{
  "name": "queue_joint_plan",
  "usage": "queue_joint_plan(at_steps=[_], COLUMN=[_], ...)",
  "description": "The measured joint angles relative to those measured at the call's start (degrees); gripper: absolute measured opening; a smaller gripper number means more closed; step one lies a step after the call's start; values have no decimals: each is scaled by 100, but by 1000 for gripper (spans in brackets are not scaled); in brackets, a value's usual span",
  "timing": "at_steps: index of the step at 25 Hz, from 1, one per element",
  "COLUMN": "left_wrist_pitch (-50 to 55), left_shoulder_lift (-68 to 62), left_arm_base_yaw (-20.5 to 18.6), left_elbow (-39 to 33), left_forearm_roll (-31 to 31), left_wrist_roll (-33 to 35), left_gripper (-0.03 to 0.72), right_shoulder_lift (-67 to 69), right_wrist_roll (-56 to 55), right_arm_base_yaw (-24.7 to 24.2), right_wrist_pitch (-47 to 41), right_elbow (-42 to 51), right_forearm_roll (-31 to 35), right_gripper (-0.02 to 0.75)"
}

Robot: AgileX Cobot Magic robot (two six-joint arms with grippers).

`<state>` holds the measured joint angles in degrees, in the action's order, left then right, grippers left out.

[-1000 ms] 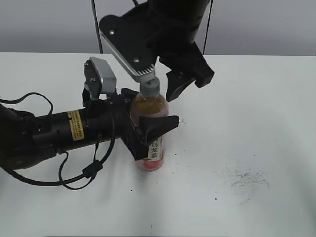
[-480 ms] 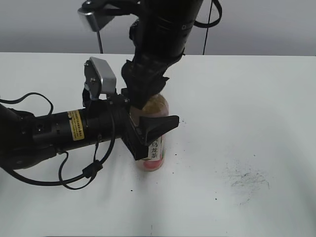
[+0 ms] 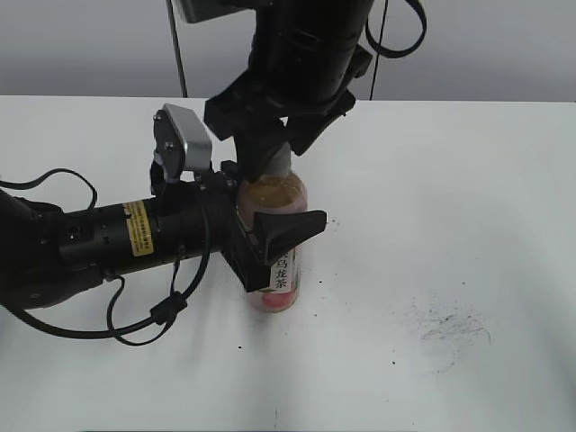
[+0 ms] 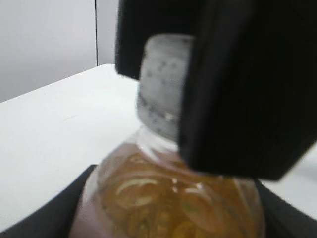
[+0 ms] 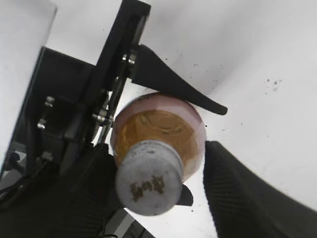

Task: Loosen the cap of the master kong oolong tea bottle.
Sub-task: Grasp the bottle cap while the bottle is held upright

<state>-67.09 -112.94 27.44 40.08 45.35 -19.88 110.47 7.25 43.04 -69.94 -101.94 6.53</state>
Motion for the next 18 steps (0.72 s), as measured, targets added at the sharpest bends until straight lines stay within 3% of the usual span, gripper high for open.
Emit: queue_joint_plan(at_steps=[6, 11, 18], left_wrist_pitch=[0, 0, 10], left_shoulder_lift=[0, 0, 0], left_arm_base_yaw=[0, 0, 0], left_elbow=[0, 0, 0], left_forearm_roll=[0, -11, -24], left_wrist_roll=[0, -5, -7], left_gripper=[447, 447, 447], right_shoulder_lift=[-43, -43, -43], right_wrist_roll=[-76, -64, 1041], right_arm_base_yaw=[0, 0, 0], right_wrist_pitch=[0, 0, 11], right_elbow=[0, 0, 0], right_forearm_roll=[-25, -6, -44], right_gripper=[398, 286, 282])
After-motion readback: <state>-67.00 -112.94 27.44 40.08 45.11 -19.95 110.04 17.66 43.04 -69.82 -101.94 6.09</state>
